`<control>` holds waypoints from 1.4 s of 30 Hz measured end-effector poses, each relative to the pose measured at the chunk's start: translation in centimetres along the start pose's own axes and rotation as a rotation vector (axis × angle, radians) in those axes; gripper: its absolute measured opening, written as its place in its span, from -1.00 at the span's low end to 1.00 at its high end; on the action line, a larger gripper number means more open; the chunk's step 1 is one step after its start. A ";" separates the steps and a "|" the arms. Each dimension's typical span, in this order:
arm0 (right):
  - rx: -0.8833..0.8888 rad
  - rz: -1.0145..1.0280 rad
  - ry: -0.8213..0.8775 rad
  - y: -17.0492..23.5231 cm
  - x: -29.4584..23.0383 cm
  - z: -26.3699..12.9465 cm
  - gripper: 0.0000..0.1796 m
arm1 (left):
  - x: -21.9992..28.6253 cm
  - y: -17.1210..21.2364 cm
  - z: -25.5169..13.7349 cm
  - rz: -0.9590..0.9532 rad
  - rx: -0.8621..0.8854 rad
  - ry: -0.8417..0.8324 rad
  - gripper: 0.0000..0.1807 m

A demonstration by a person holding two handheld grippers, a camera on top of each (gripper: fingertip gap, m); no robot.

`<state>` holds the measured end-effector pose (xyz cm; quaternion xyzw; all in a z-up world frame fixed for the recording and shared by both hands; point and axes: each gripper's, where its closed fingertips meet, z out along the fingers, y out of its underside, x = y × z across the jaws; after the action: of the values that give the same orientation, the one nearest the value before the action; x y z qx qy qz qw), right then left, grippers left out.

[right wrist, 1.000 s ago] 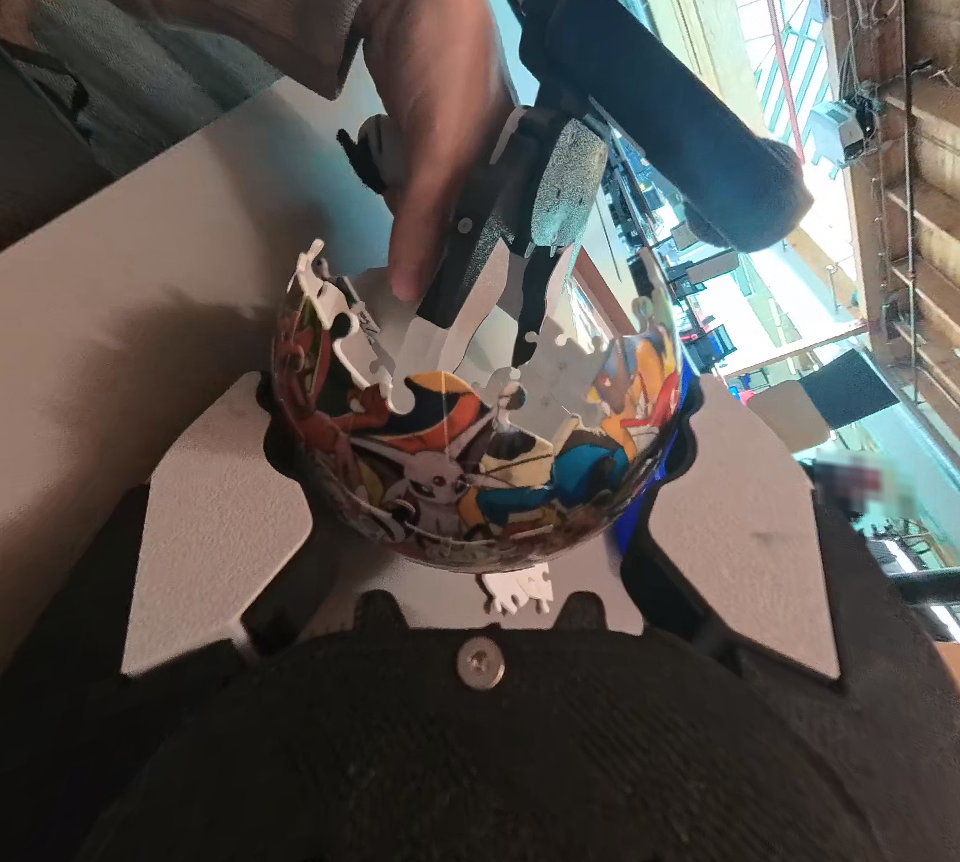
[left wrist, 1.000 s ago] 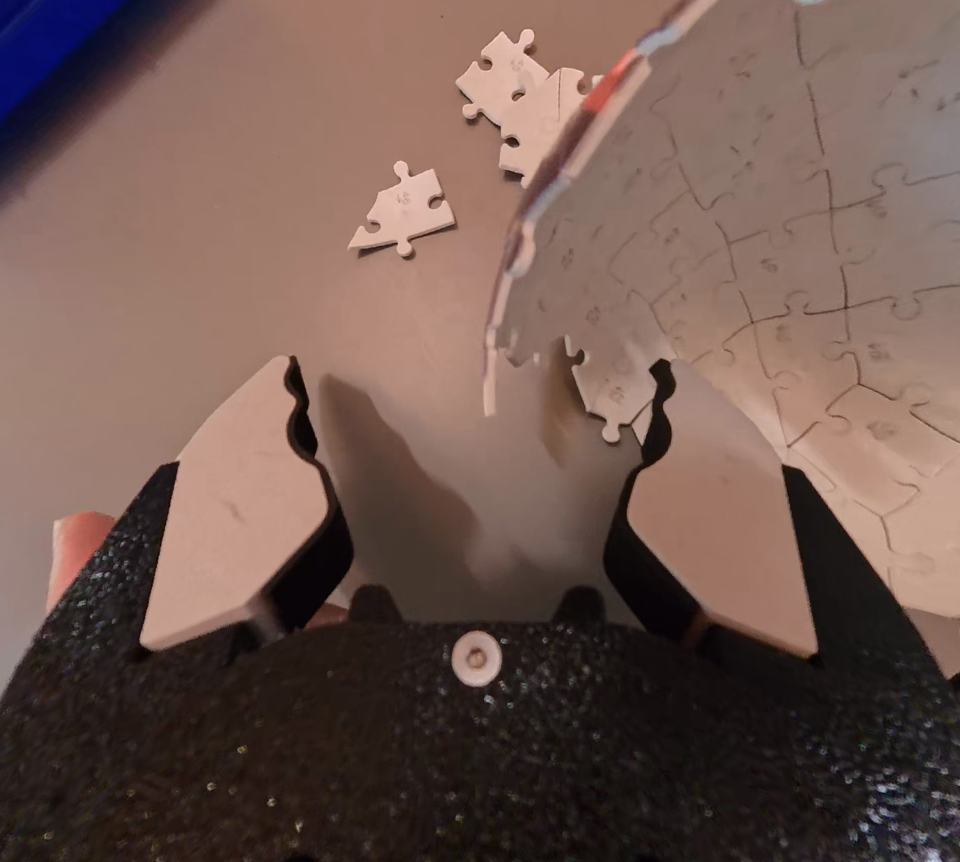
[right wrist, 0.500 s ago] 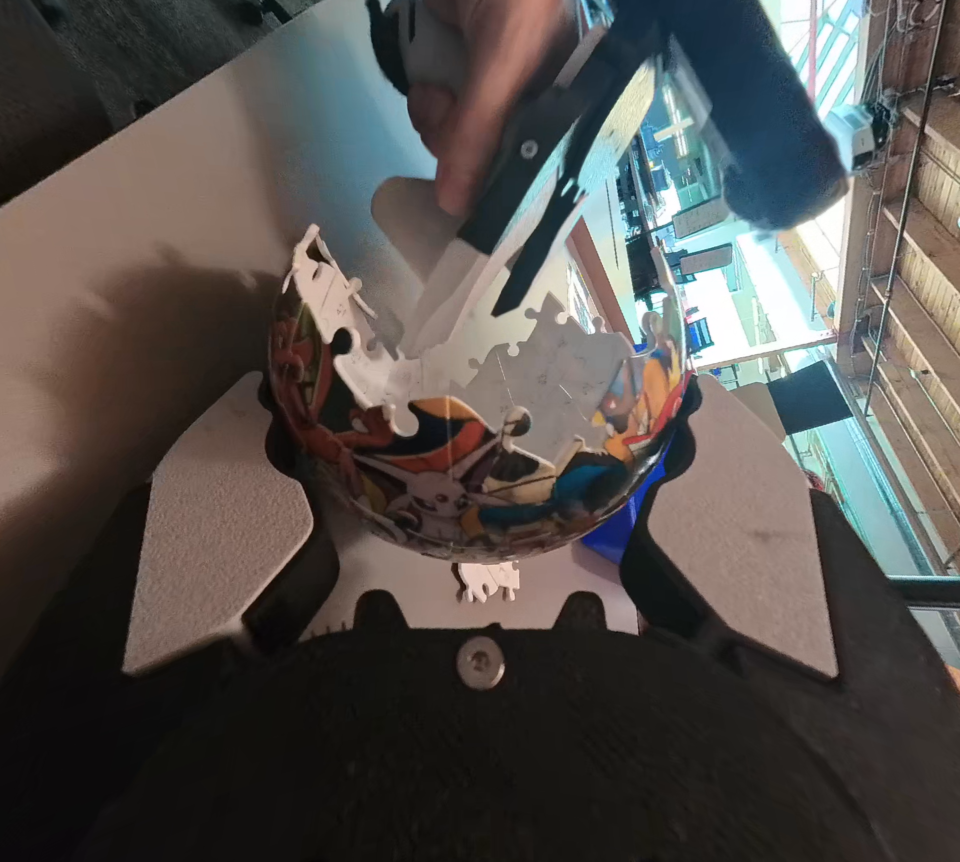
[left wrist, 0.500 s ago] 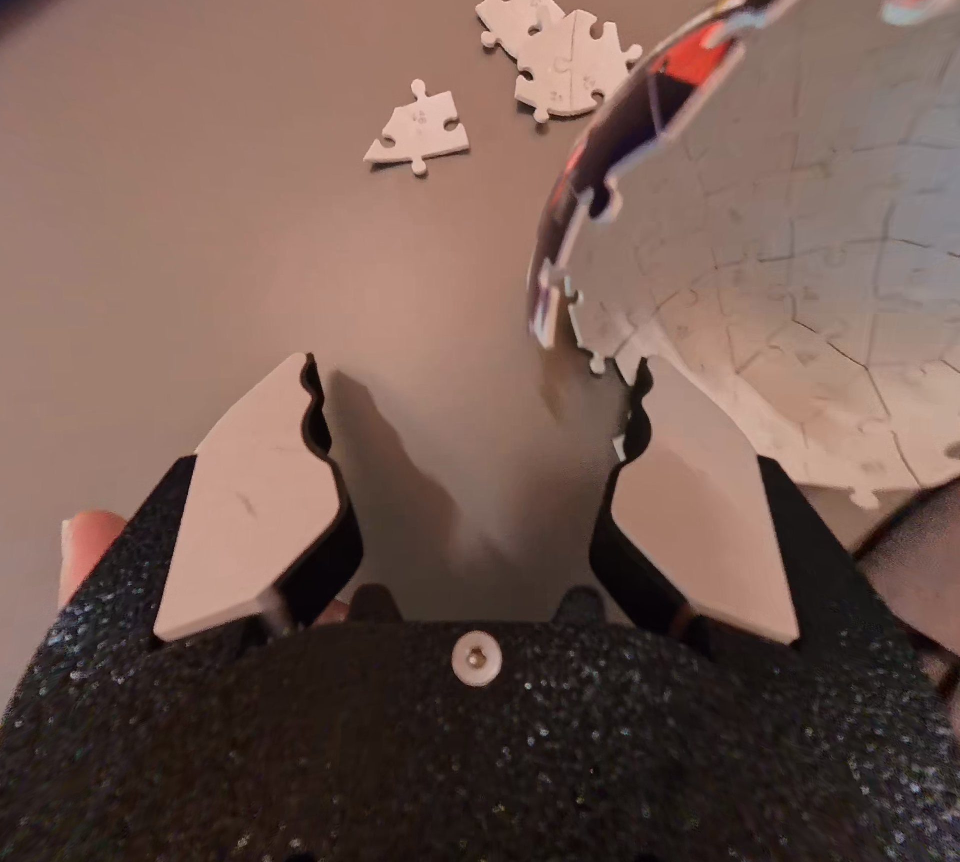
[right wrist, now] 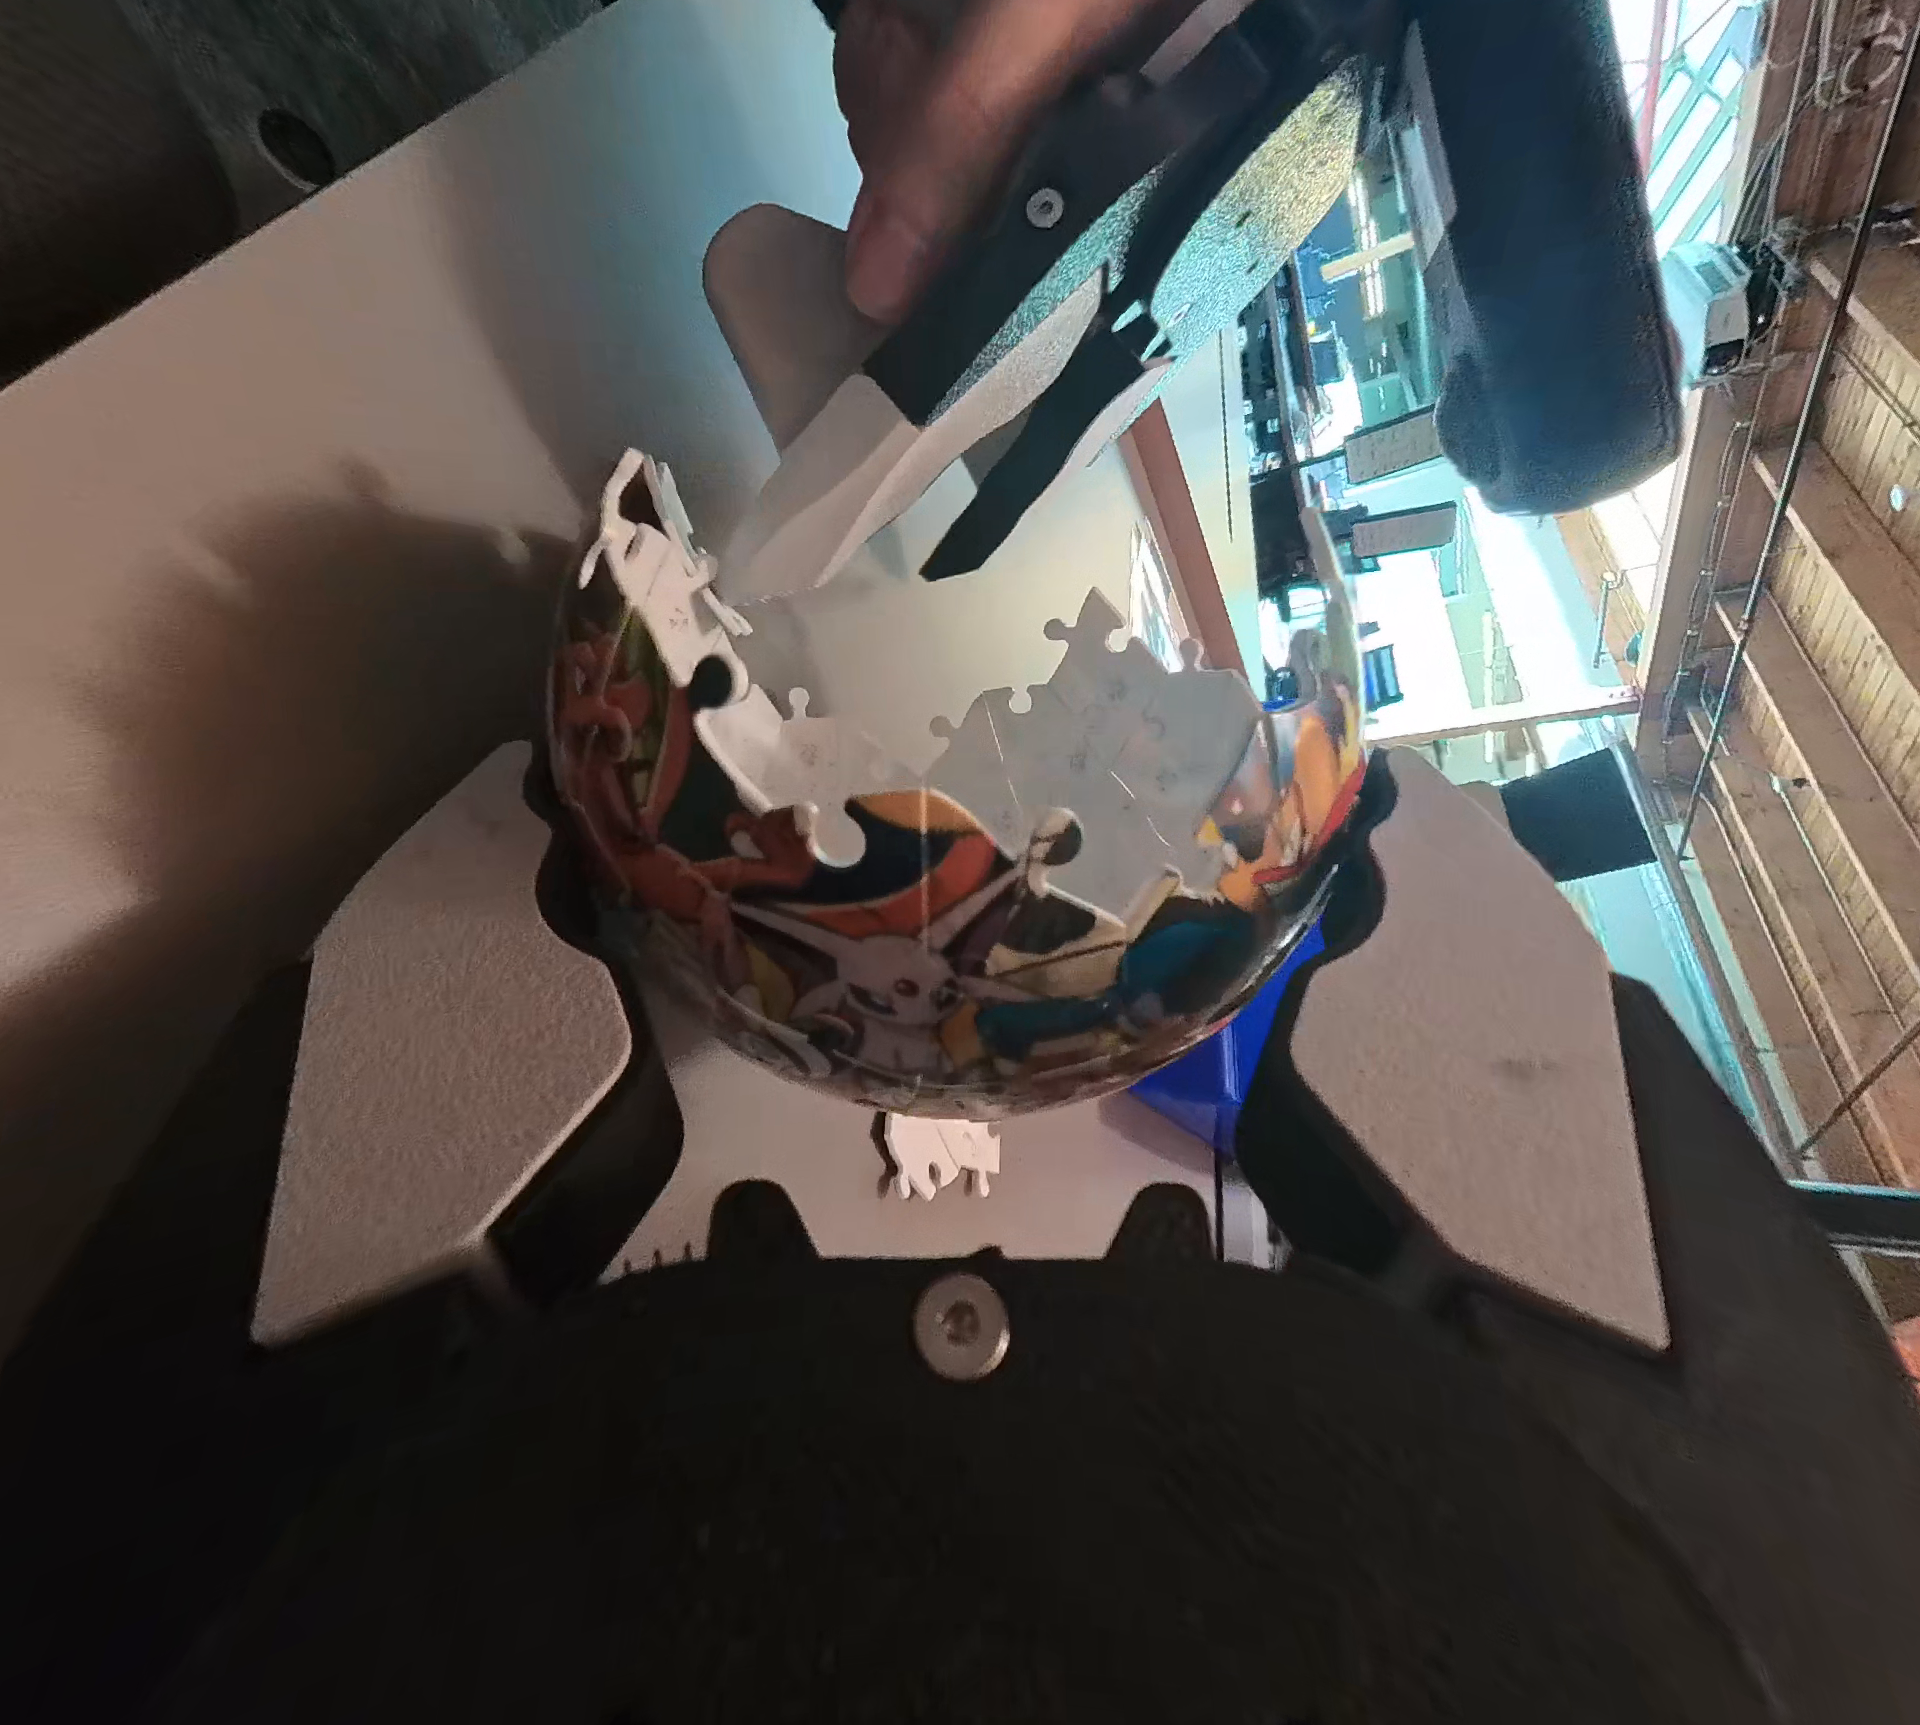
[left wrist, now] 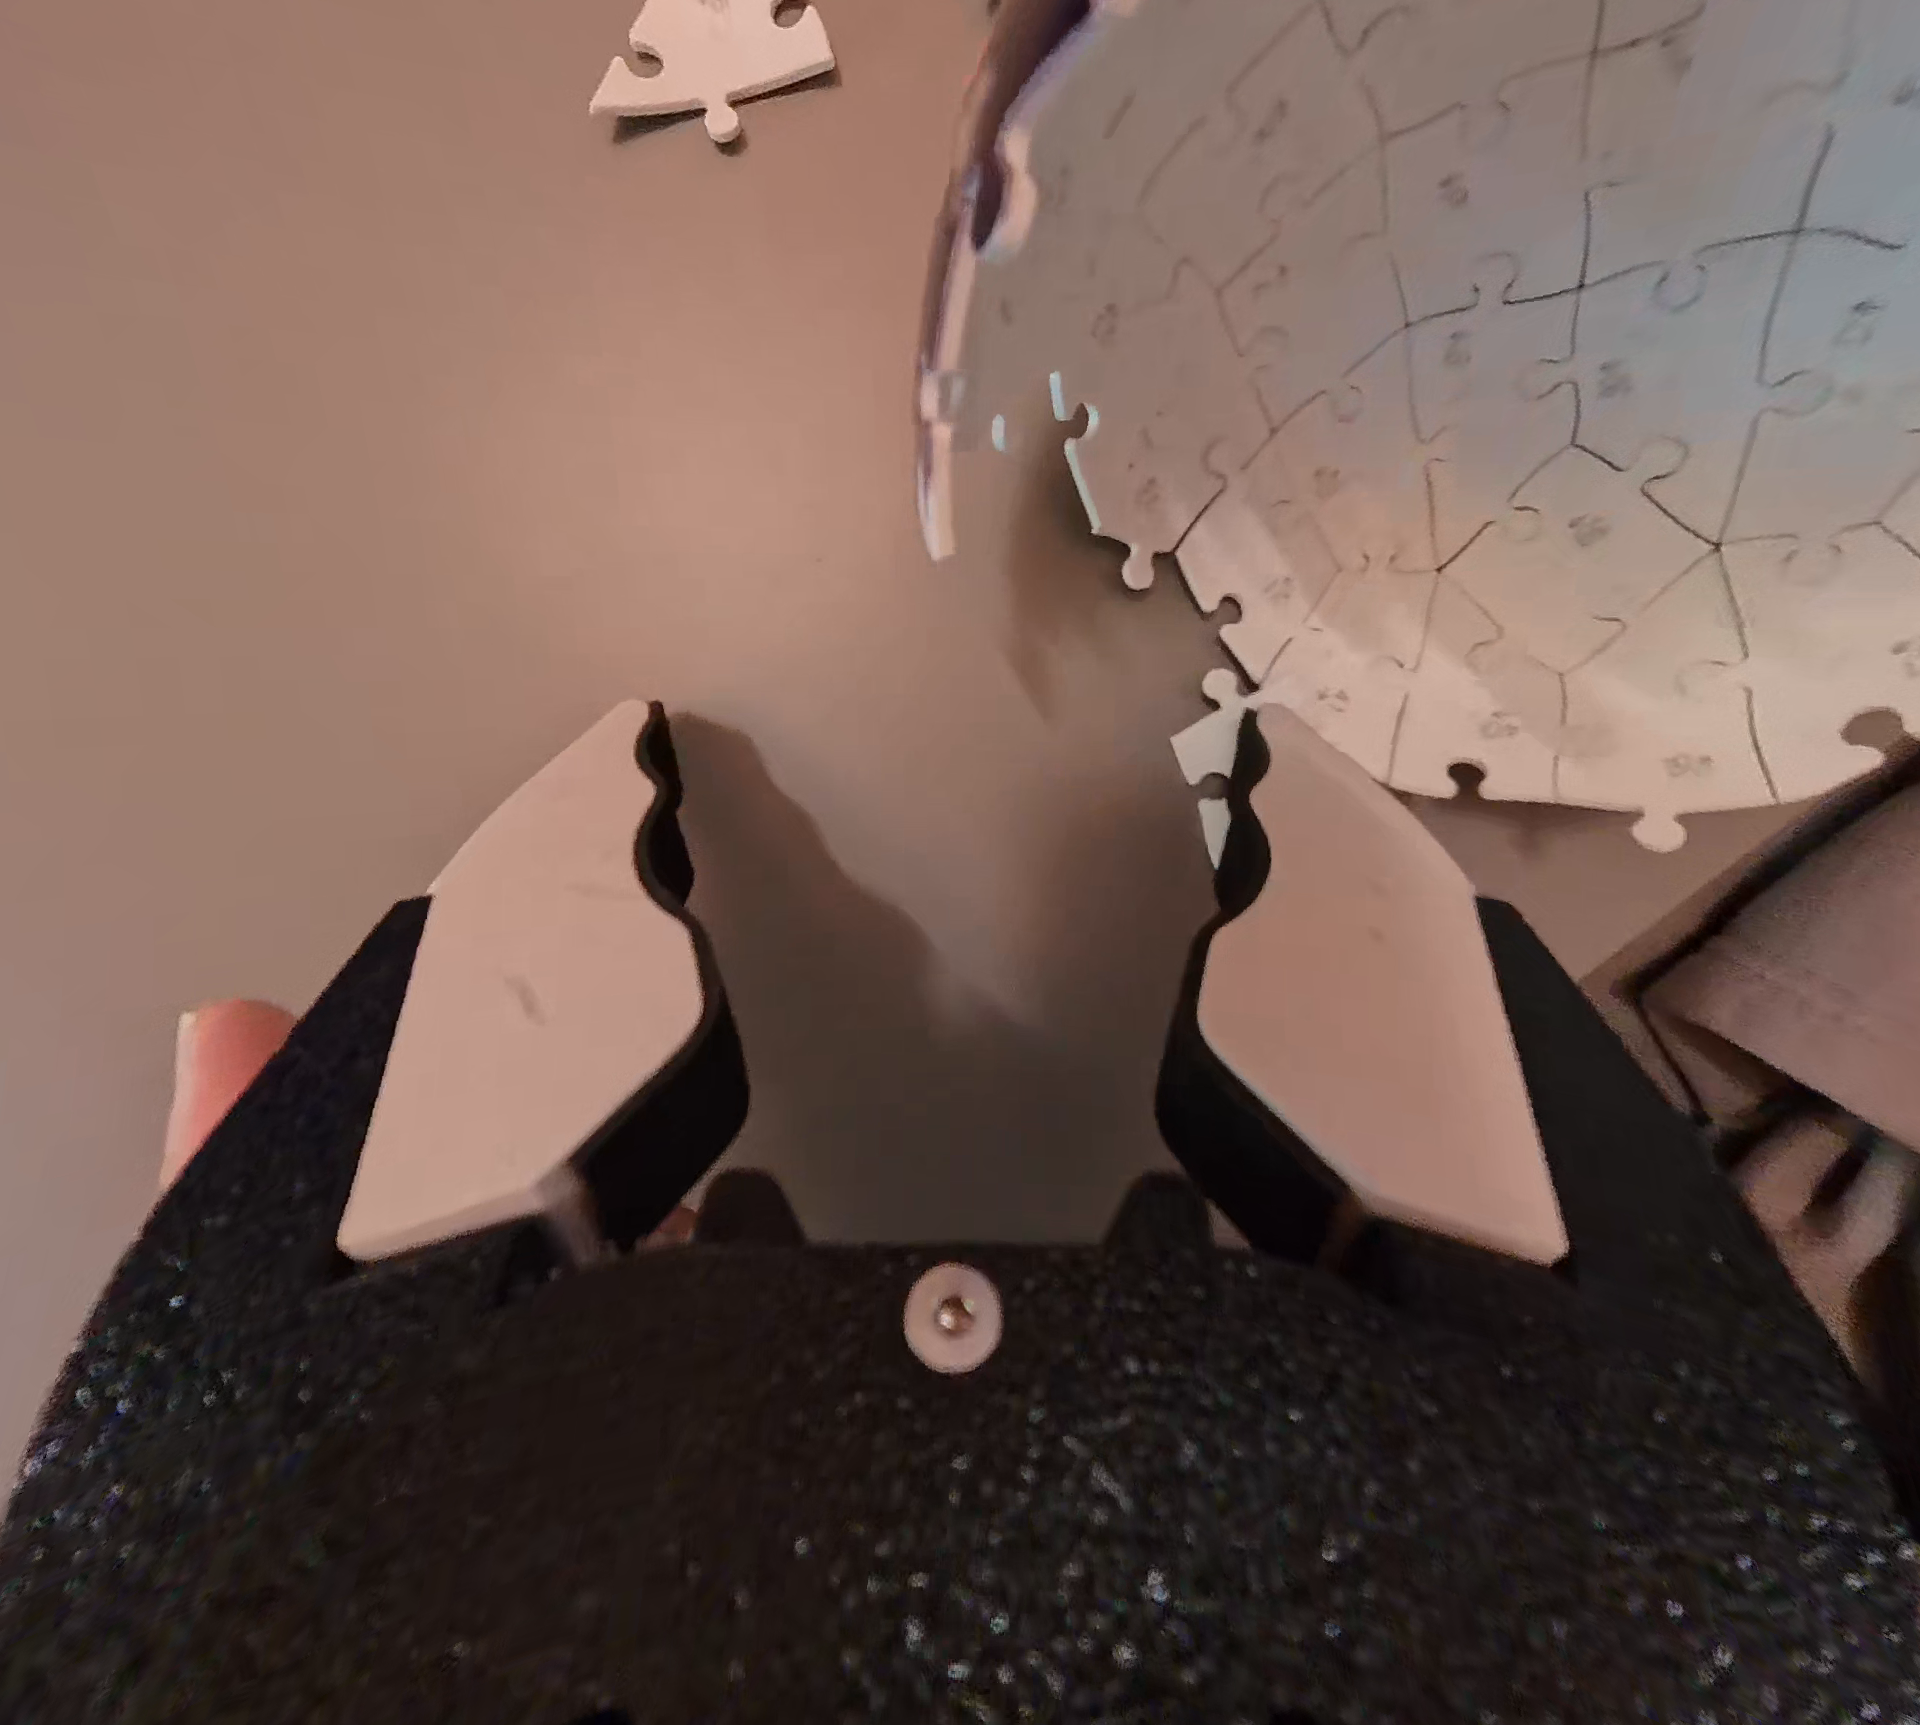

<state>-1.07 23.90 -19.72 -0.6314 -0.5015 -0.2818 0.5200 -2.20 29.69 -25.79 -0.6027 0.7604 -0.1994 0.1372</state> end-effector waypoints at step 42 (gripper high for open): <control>-0.012 0.105 0.073 1.0 0.3 -0.1 0.55 | -0.9 0.3 0.1 0.038 -0.015 -0.131 0.17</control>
<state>-0.05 23.96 -19.74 -0.6493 -0.4469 -0.2801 0.5479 -2.16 30.61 -26.07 -0.6010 0.7625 -0.1511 0.1860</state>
